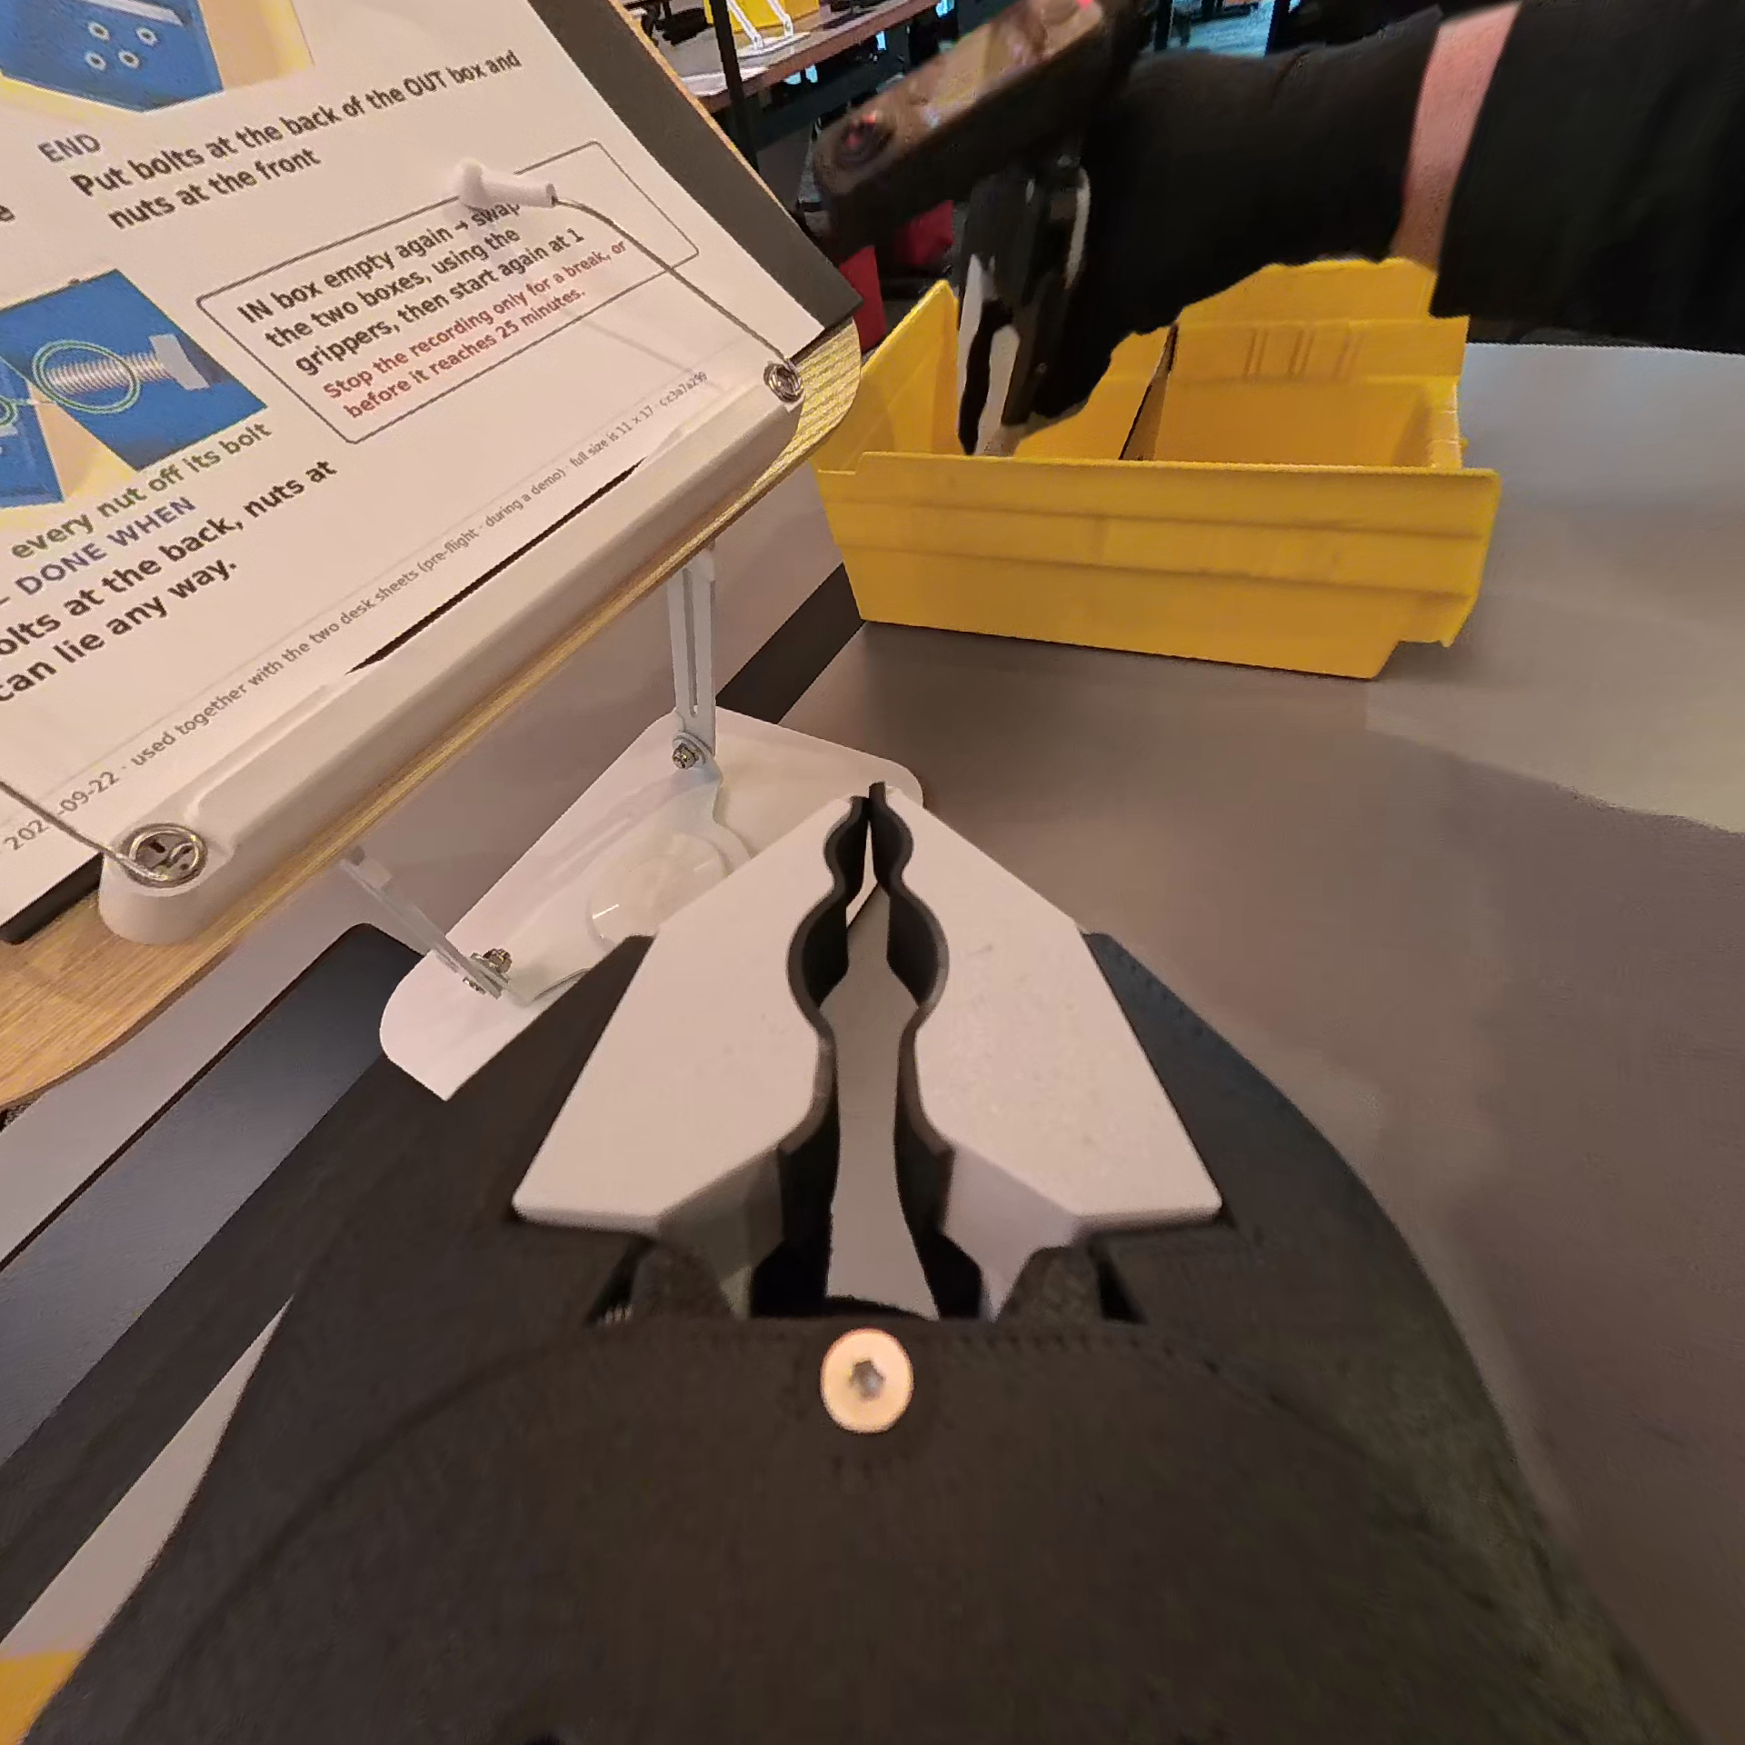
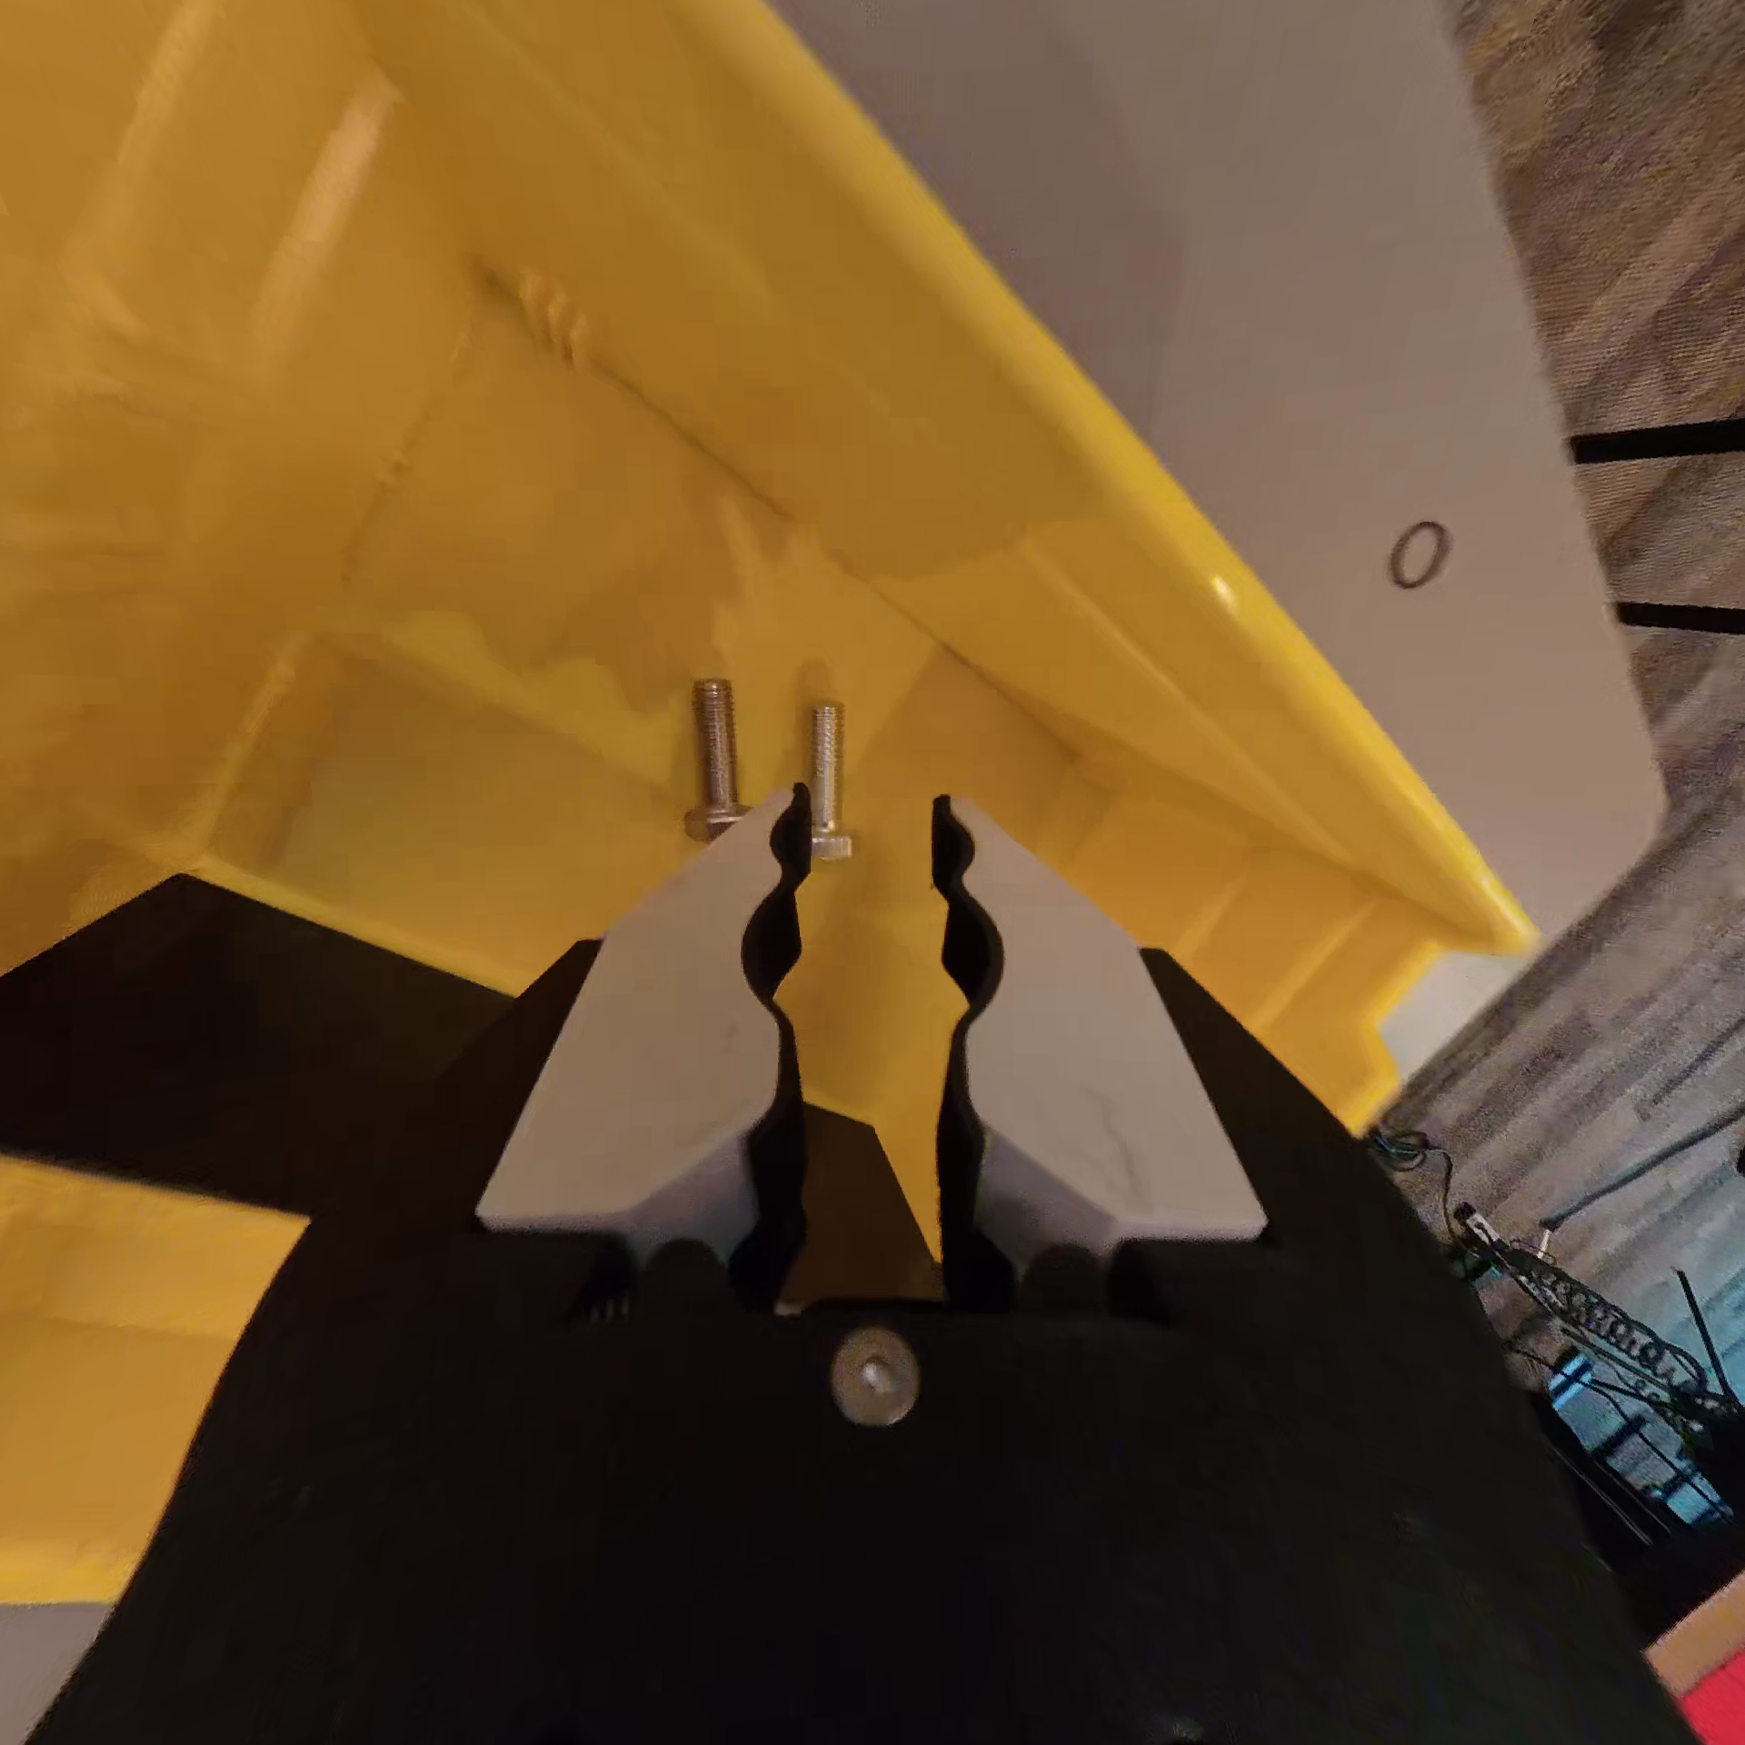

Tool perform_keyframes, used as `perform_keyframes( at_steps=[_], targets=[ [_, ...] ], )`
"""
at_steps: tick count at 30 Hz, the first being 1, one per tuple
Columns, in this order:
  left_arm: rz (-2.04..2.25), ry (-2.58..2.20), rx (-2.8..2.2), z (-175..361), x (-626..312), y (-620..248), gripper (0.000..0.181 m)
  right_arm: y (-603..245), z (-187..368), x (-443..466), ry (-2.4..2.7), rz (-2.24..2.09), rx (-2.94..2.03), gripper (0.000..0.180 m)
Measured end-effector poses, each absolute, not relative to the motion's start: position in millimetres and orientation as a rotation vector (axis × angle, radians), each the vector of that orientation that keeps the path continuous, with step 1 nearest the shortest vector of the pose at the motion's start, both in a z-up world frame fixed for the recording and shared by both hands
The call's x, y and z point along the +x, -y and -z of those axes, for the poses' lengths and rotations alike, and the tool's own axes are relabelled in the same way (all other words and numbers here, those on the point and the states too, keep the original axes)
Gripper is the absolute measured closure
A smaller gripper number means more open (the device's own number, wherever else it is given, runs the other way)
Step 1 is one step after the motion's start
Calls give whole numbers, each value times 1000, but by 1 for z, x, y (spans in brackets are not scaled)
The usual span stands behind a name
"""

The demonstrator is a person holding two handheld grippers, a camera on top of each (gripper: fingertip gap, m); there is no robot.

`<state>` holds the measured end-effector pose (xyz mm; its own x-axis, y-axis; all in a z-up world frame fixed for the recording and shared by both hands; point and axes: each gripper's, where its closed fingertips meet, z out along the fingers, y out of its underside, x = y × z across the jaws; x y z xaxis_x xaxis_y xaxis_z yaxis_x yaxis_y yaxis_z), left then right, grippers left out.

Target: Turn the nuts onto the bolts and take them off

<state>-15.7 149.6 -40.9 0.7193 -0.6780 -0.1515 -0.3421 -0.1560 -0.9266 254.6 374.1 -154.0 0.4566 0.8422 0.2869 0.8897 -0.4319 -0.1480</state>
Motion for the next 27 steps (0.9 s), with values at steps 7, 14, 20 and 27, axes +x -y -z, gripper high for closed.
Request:
perform_keyframes(
  at_steps=[7, 14, 20, 27],
  targets=[
    [362, -799, -1747, 36, -15, -149, 181, -331, 23, 195, 1249, 65, -2045, 165],
    [328, -820, -1736, 25, -14, -145, 181, -217, -107, 69, 1223, -382, -1486, 170],
    [271, -823, -1721, 4, -24, -140, 176, -169, -119, 27, 1178, -679, -1284, 175],
    [120, -815, -1778, -27, -60, -127, 170, -181, -100, 30, 1212, -665, -1322, 173]
  ],
)
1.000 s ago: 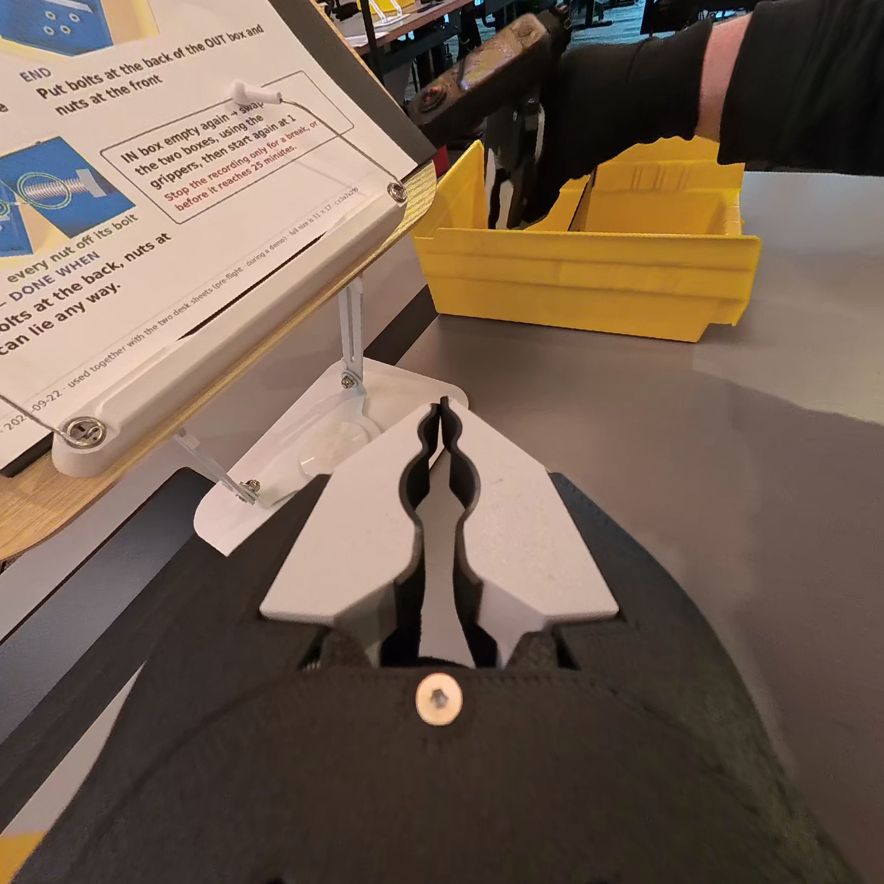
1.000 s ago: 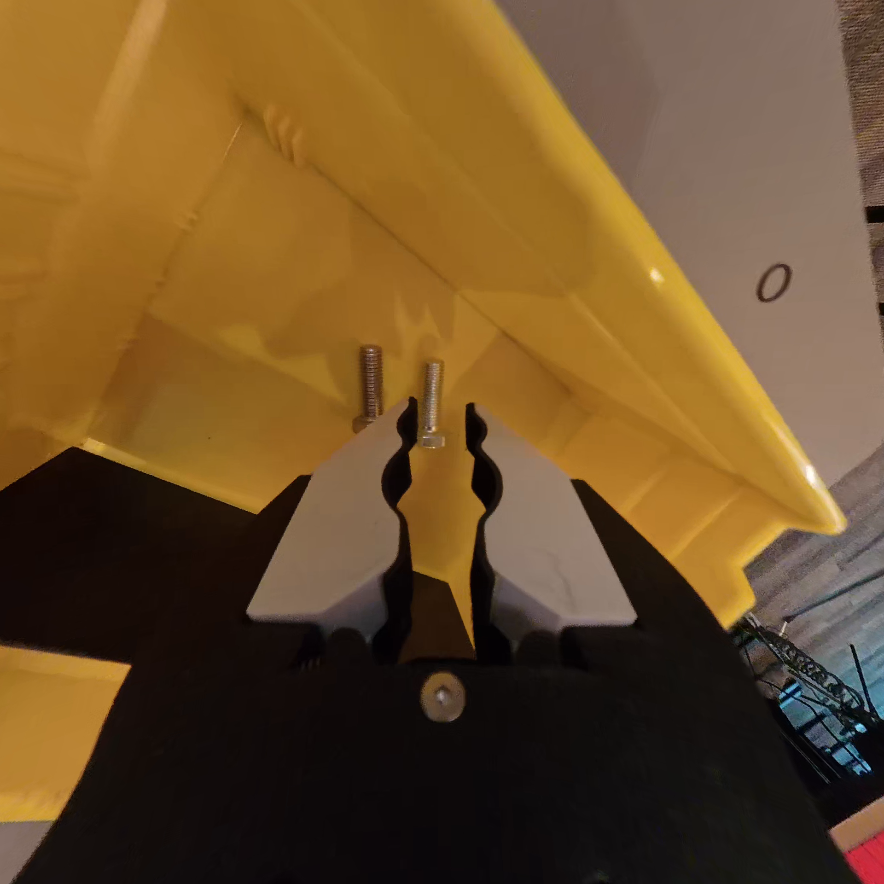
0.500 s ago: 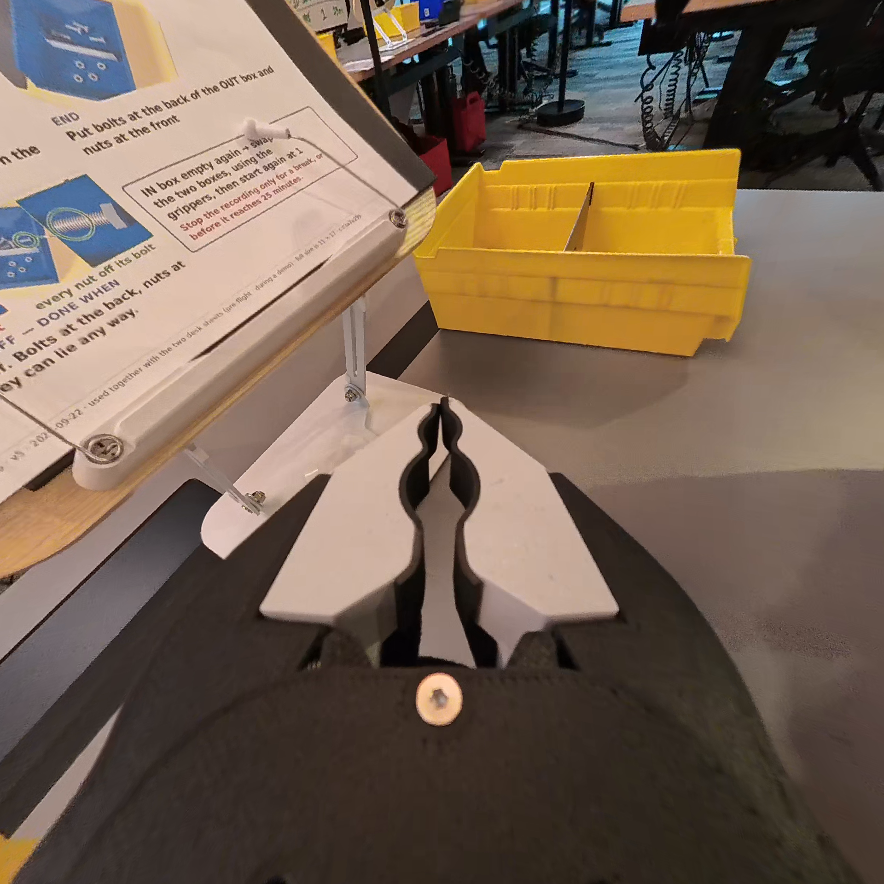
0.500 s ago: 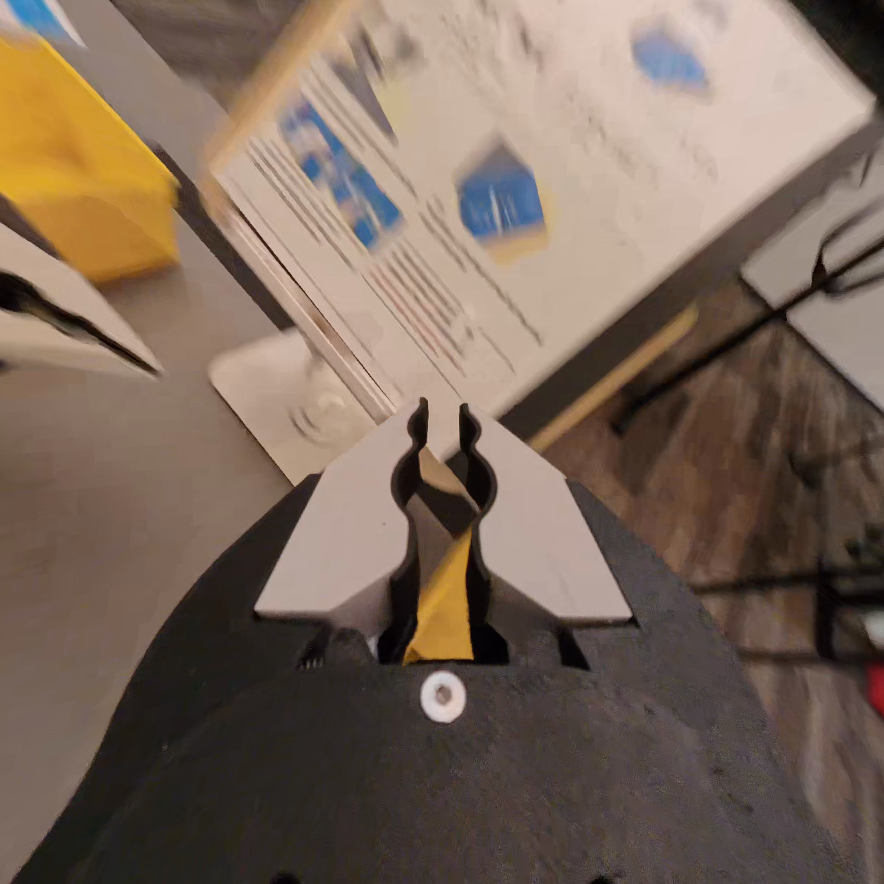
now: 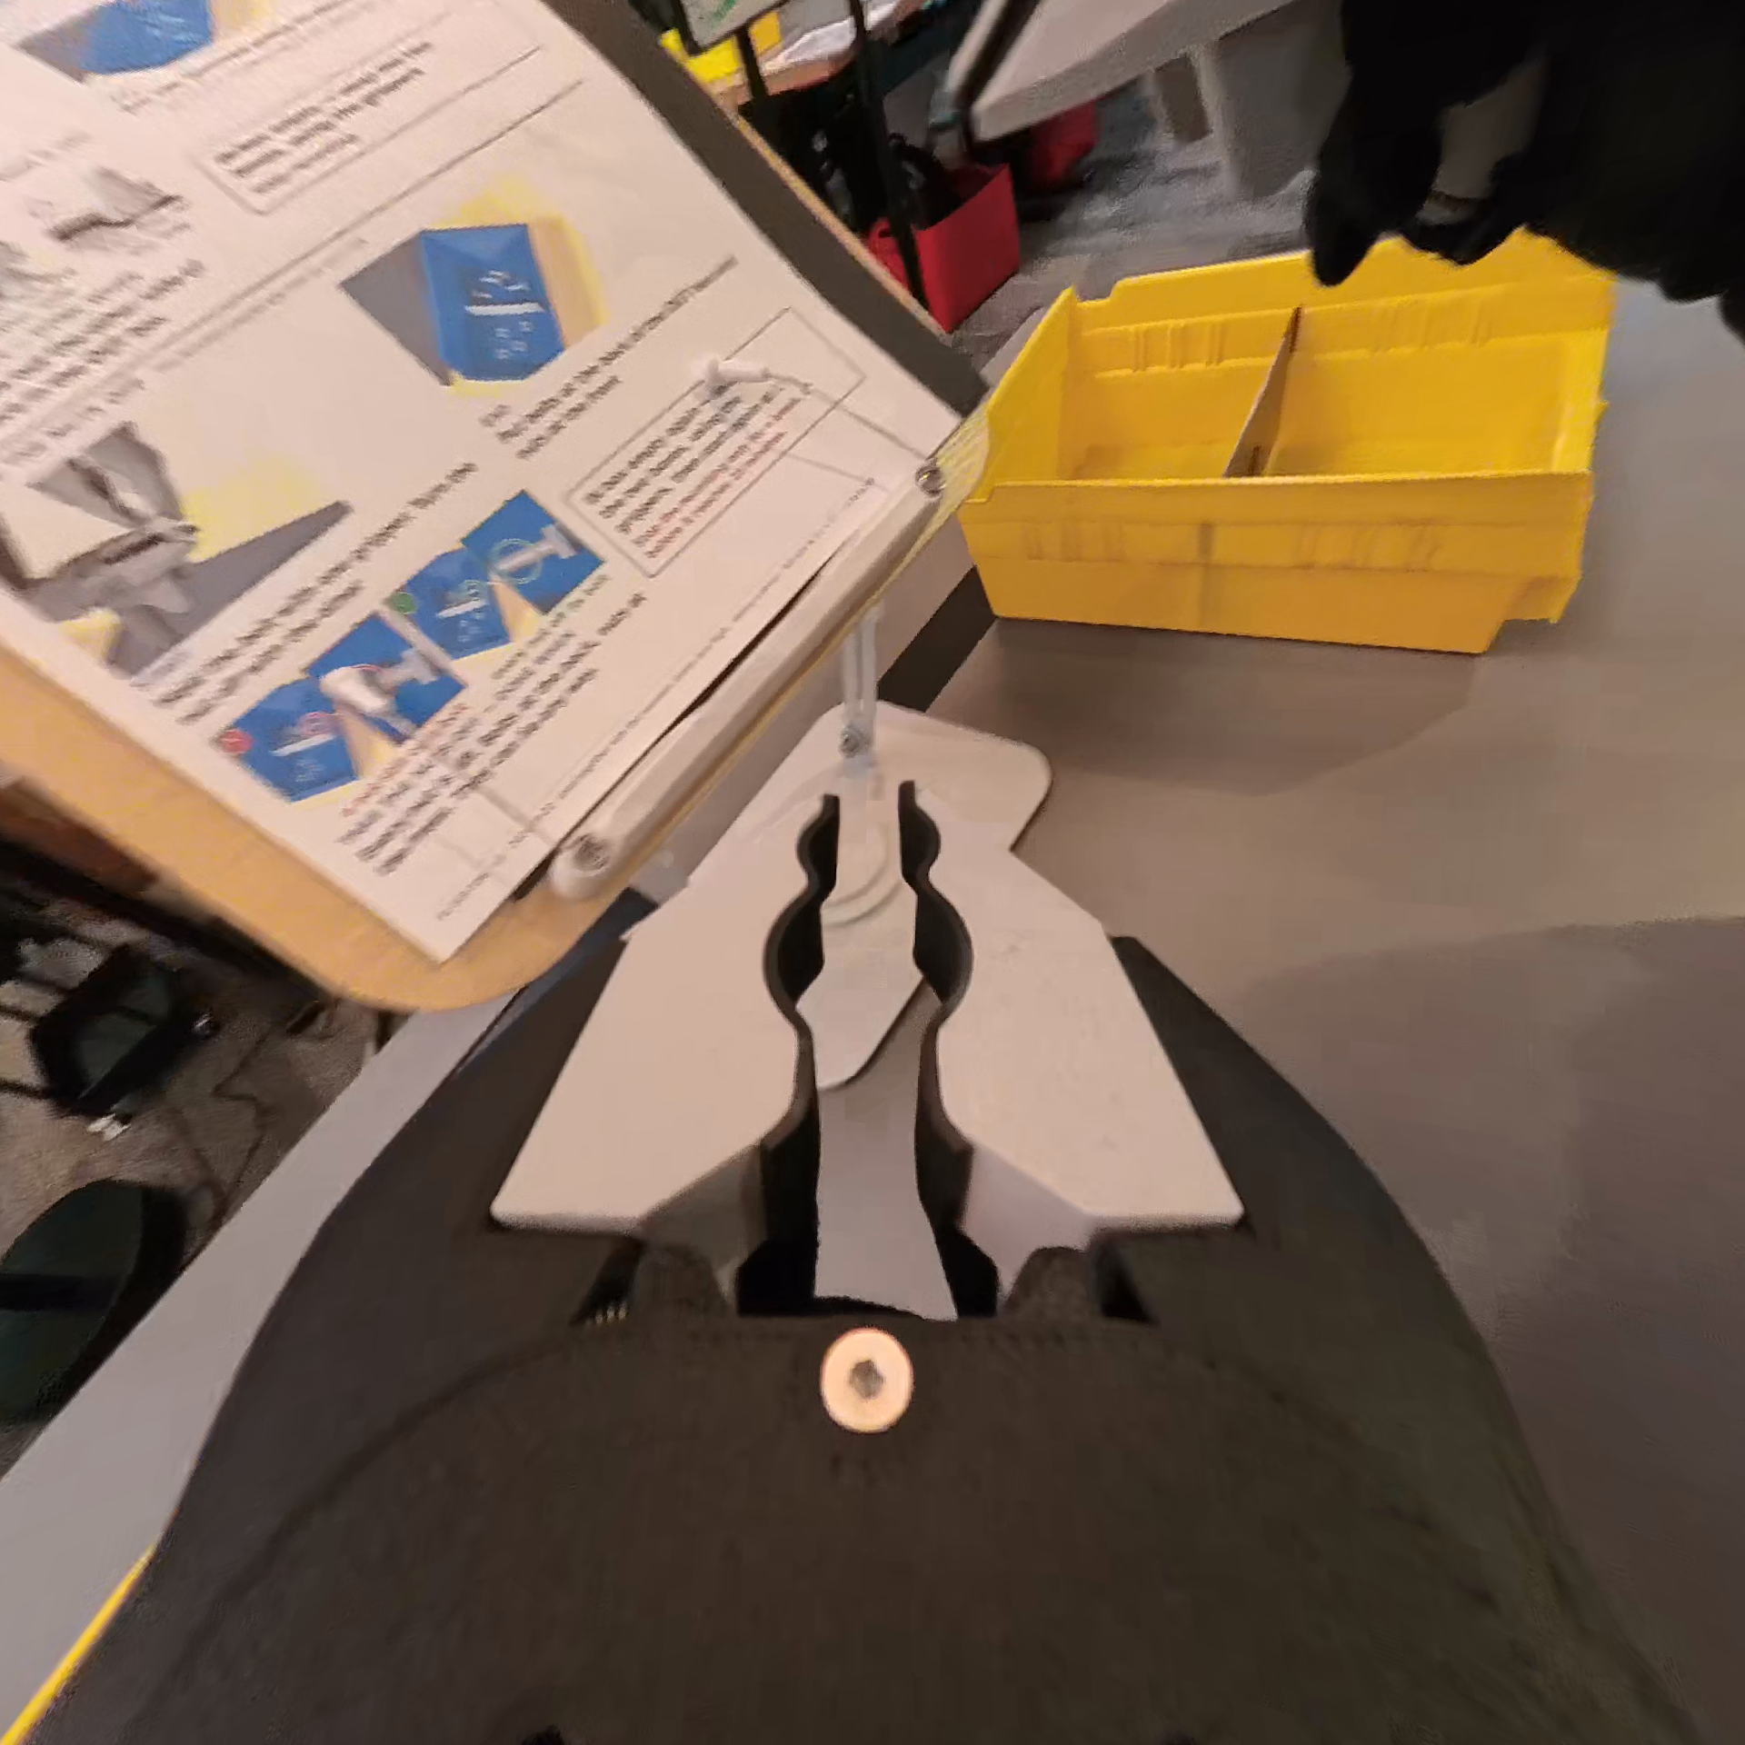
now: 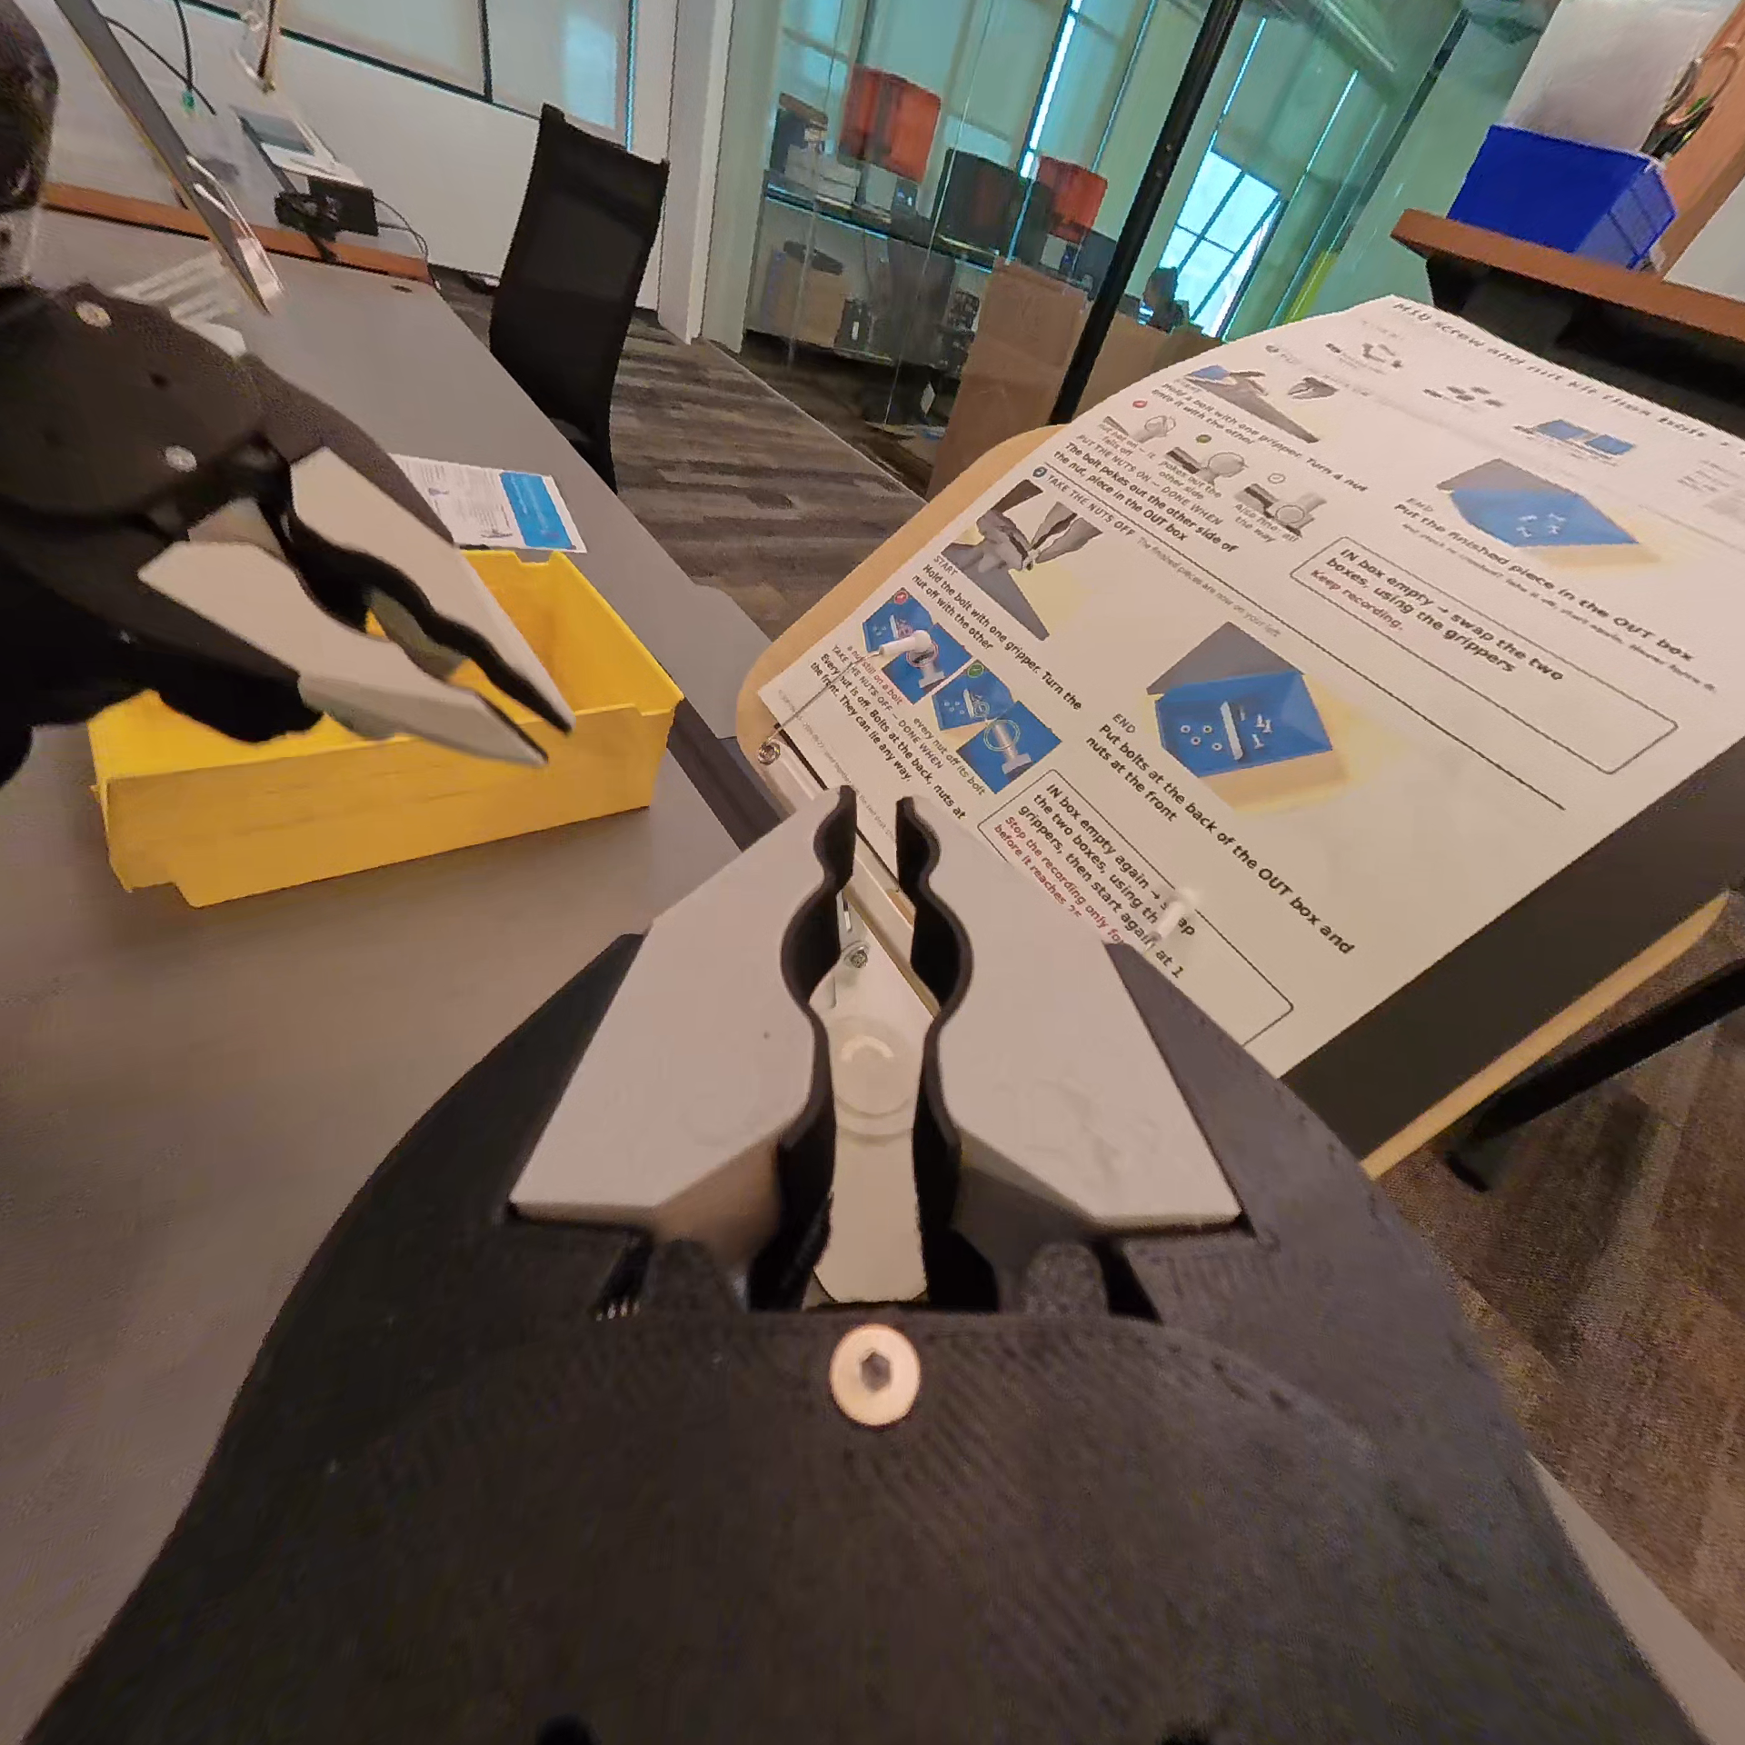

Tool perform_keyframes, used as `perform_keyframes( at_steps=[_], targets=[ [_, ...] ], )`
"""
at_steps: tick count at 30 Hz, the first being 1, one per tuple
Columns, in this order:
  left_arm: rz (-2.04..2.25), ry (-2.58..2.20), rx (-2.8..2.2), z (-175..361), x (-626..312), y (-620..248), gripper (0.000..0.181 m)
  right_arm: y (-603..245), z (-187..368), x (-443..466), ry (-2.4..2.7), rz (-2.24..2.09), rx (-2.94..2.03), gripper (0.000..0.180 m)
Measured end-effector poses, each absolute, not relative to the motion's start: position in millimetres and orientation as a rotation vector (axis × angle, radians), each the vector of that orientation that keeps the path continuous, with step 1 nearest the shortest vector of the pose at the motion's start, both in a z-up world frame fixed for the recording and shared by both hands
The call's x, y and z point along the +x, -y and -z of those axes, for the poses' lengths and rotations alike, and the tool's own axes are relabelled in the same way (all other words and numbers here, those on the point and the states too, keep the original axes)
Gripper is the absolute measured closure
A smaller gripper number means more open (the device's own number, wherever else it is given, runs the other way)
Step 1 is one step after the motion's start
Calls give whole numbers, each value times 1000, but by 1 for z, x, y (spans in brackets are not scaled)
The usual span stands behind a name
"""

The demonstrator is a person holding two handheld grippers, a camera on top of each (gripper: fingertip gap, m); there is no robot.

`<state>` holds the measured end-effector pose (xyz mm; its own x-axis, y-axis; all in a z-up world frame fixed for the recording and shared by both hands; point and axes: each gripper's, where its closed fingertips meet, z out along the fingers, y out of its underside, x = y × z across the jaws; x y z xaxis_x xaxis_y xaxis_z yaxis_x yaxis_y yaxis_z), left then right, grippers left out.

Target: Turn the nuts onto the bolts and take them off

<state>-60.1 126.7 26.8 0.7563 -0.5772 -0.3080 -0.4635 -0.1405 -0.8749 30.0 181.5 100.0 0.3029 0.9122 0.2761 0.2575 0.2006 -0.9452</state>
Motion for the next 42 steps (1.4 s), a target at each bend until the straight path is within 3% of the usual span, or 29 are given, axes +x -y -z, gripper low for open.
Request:
perform_keyframes(
  at_steps=[7, 14, 24, 42],
  targets=[
    [-143, -579, -2119, -15, -205, -94, 162, -188, -97, 42, 1199, -679, -1339, 173],
    [-83, -105, -2465, 72, -312, -48, 161, -184, -93, 36, 1224, -717, -1331, 173],
    [-148, 199, -2783, 166, -346, -13, 155, -179, -91, 31, 1250, -744, -1319, 173],
    [-100, 145, -2733, 184, -347, -20, 170, -177, -84, 23, 1283, -766, -1323, 172]
  ],
)
